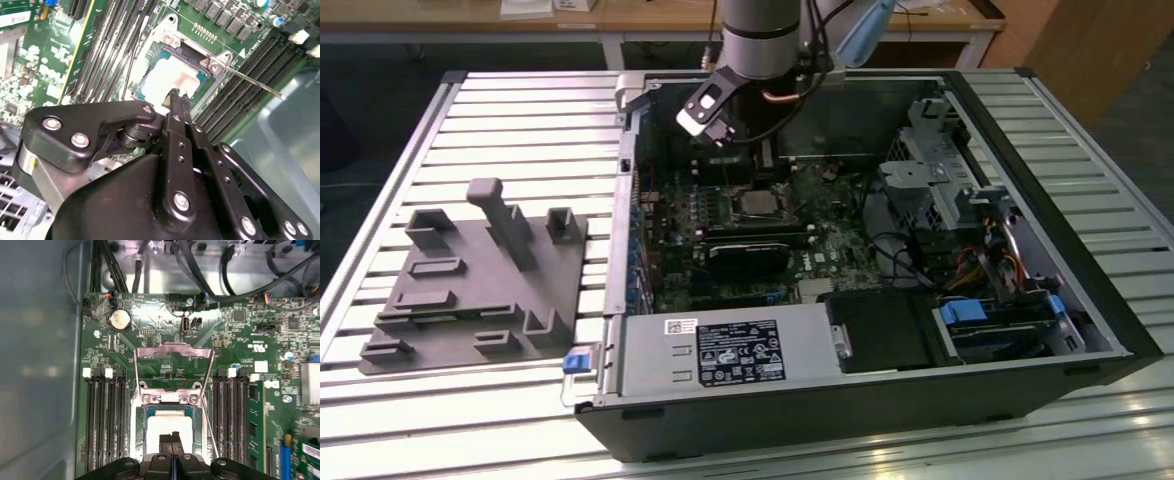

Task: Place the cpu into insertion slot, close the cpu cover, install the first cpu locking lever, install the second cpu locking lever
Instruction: 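Place the cpu into insertion slot, then close the cpu cover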

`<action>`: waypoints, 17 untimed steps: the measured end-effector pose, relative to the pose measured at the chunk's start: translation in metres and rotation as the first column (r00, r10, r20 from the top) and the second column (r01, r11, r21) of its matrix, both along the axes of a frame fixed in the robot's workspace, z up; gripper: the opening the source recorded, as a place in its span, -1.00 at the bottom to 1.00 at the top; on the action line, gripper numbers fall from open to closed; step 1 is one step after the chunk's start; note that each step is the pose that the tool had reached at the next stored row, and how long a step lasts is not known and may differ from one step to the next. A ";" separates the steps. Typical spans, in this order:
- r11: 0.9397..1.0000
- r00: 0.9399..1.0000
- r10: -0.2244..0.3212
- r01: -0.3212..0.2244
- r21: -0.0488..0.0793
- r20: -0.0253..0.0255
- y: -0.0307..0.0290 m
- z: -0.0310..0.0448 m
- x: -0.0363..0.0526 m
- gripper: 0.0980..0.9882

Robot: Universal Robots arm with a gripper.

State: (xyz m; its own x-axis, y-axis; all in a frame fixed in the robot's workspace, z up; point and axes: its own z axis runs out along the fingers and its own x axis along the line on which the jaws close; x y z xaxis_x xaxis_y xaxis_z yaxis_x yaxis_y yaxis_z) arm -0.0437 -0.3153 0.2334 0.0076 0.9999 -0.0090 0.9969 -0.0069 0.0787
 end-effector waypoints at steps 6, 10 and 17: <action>1.000 1.000 0.000 0.000 0.000 0.003 0.0000 0.0176 0.0000 -0.98; 1.000 1.000 0.000 0.000 0.000 0.004 0.0000 0.0256 0.0000 -0.98; 1.000 1.000 0.000 0.000 0.000 0.004 0.0000 0.0281 0.0000 -0.98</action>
